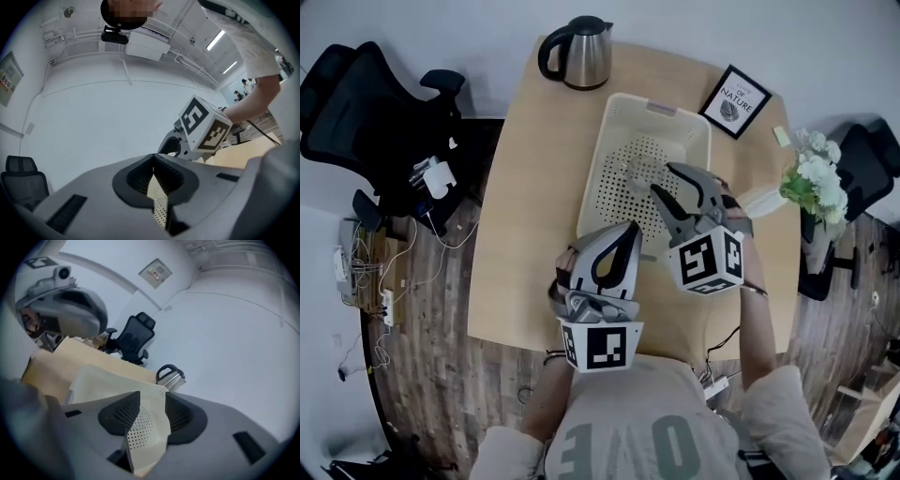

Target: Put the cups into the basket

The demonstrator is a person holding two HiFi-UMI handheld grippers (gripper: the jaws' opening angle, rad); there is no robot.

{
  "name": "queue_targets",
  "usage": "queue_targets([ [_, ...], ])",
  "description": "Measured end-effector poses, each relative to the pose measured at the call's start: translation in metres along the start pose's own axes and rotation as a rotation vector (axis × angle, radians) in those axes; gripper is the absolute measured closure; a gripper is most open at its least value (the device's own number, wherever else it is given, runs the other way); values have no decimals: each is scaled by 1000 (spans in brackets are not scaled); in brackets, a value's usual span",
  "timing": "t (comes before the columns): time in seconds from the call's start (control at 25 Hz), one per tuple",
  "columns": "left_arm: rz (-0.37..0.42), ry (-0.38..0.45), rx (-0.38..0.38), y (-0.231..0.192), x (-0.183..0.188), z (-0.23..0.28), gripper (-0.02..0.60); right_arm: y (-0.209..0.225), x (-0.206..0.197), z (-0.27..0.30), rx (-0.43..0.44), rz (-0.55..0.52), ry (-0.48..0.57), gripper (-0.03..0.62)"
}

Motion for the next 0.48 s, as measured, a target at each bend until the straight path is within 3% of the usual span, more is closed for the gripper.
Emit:
queue_targets([
  [0.12, 16, 8, -8, 8, 11, -8, 572, 13, 8, -29, -116, 153, 57, 473],
  [0.24, 37, 6, -17, 13, 17, -17, 572, 16, 21, -56, -211, 260, 135, 569],
  [0.48, 79, 0, -31, 29, 27, -33, 572, -5, 30, -107, -344, 533, 253, 595],
])
Point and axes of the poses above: the fingertips, and each gripper's own axes: z forward along the fingers, y to its right, x out of its top, the point moved 5 cm from there along -z, backward along the fingers, and after that the axes turned 9 degrees about -z, right-handed, at the moved point
